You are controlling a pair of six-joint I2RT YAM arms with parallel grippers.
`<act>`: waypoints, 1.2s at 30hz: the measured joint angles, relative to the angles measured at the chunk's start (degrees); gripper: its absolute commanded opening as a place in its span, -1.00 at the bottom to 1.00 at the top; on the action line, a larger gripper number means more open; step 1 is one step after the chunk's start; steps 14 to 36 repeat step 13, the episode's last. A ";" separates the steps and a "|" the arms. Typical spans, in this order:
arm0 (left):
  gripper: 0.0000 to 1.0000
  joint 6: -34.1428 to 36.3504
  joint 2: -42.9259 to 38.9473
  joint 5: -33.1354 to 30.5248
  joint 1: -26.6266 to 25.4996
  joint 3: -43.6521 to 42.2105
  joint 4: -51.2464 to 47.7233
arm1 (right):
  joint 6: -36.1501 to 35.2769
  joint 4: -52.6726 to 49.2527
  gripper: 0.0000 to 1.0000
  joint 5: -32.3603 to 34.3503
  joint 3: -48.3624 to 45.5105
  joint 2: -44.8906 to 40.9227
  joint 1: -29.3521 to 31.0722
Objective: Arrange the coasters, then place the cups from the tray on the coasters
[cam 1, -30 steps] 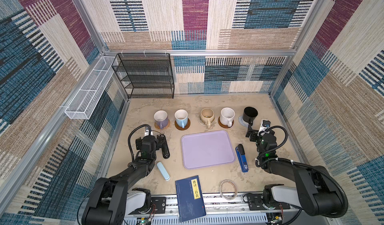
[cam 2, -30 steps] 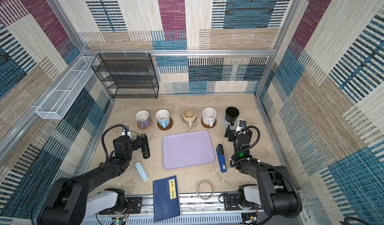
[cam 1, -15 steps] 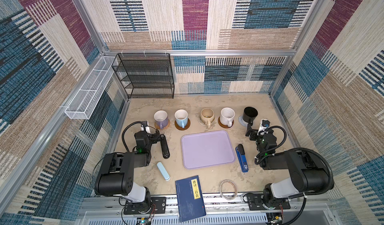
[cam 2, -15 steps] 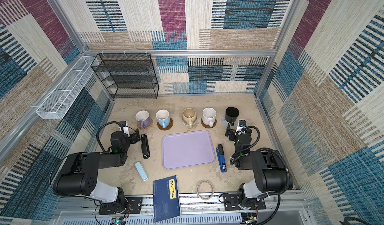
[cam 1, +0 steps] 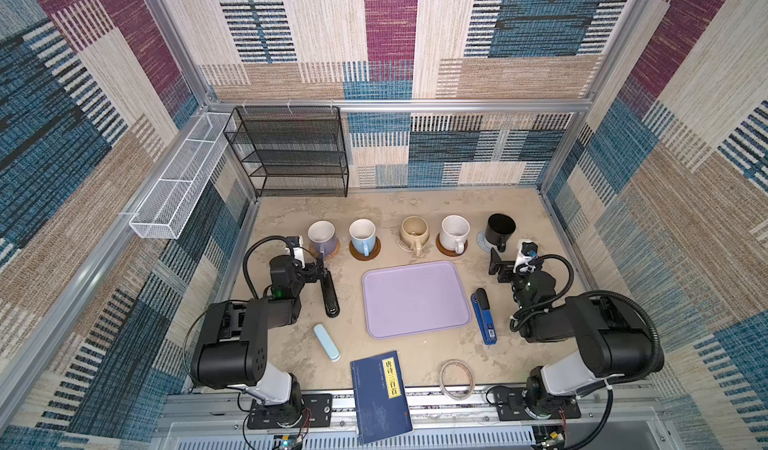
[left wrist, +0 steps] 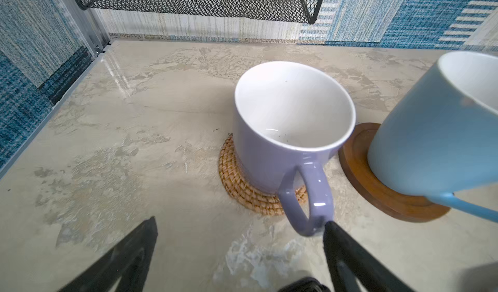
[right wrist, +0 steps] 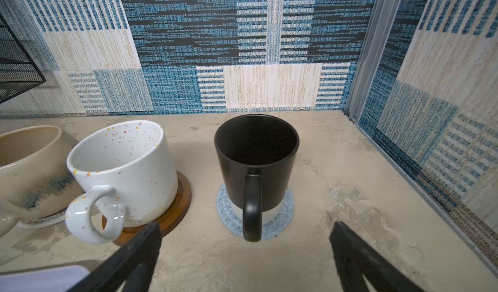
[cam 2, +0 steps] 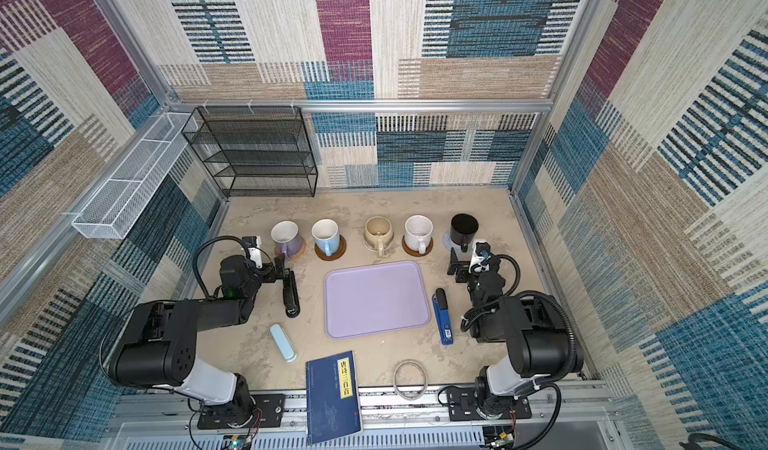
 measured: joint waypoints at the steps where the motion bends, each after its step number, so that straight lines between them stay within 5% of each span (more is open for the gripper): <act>1: 0.97 0.00 0.00 0.02 0.00 0.00 -0.04 | 0.00 0.02 0.99 0.00 -0.02 0.00 0.00; 36: 0.97 0.00 0.50 0.20 0.00 0.57 -0.94 | 0.00 0.02 1.00 0.00 -0.22 0.00 0.00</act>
